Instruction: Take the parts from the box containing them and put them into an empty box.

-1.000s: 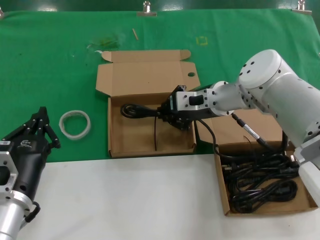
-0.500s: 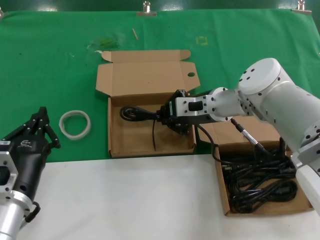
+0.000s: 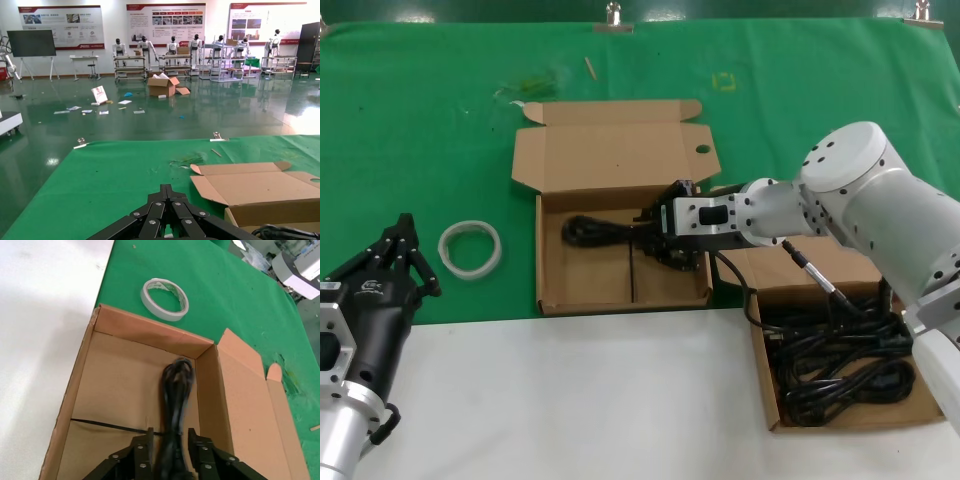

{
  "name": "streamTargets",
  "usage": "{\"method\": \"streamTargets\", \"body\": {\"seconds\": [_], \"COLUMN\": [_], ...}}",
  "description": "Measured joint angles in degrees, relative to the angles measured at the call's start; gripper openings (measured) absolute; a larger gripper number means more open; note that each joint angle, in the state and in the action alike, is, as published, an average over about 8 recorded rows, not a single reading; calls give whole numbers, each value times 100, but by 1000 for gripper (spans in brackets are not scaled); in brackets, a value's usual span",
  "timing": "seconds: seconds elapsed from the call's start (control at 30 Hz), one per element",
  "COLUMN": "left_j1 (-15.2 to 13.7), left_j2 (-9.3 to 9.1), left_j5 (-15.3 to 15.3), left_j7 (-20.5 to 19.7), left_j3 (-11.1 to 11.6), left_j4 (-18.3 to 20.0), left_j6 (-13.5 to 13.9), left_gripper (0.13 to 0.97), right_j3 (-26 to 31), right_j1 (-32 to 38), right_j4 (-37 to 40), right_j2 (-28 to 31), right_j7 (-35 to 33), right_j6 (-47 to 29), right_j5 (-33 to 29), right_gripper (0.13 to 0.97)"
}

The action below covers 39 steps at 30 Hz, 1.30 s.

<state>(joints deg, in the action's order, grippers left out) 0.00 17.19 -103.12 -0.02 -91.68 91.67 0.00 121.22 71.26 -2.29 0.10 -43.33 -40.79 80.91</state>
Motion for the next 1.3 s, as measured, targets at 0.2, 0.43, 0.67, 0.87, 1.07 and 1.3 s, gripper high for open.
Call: {"method": "streamTargets", "body": {"seconds": [0.2,0.43,0.67,0.87,1.07,1.3], "left_j1": [0,0,0,0,0,0], "left_j2": [0,0,0,0,0,0], "left_j5": [0,0,0,0,0,-1], "left_j7": [0,0,0,0,0,0], "left_j3": [0,0,0,0,0,0], "left_j4": [0,0,0,0,0,0], "left_j6": [0,0,0,0,0,0], "left_gripper": [140,147,174,232,322,454], "right_j3": [-28,-29,-33,-119,-307,-574], "right_j1": [-7,-7,-16,-226,-683,-1333], "right_j4": [2,2,-9,-270,-843,-1660], "right_j2": [6,6,8,58,167,323], "right_j7": [-26,-26,-23,102,385,784], "right_j6": [-7,-7,-2,118,380,754], "right_j5": [11,11,14,79,221,423], "right_gripper": [284,399,539,658,795,883]}}
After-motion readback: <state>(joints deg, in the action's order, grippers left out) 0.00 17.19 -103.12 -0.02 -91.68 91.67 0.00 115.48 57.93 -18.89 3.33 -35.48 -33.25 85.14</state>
